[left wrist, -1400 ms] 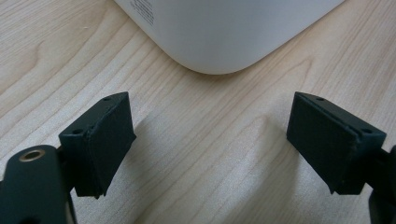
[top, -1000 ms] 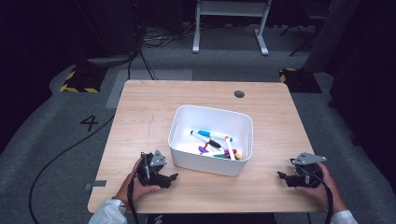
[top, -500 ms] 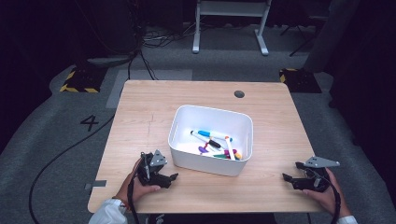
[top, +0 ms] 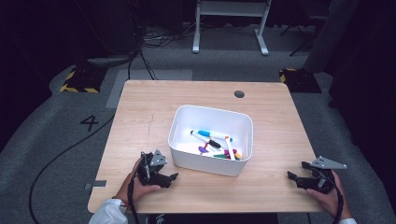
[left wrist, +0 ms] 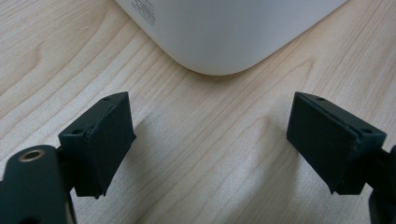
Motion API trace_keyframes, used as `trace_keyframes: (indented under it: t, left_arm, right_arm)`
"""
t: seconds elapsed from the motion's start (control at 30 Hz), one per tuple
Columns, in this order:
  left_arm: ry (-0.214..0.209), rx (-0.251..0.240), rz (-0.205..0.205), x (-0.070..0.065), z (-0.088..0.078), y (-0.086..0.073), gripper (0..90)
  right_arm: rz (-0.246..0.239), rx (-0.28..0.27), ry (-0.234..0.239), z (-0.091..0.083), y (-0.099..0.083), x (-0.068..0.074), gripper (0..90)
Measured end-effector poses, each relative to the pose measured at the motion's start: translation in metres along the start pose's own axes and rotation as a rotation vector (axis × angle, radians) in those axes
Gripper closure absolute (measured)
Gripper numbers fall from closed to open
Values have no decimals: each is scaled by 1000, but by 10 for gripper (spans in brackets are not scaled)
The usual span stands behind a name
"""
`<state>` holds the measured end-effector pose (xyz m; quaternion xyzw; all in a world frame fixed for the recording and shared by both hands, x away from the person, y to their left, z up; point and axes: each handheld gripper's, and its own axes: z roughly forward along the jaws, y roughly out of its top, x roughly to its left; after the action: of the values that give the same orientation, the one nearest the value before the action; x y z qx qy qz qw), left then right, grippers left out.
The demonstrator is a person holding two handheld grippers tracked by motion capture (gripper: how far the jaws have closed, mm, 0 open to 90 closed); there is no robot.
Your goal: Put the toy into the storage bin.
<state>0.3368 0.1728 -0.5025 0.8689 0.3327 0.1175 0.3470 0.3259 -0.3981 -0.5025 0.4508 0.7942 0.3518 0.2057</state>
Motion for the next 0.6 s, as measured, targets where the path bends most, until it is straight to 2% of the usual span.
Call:
trace_keyframes:
  t: [0.1,0.6]
  left_arm:
    - [0,0,9,1,0,0,148]
    - [5,1,4,0,0,0,149]
  right_arm:
    - [3,1,-6,0,0,0,199]
    - [21,-3,-17,-1,-1,0,201]
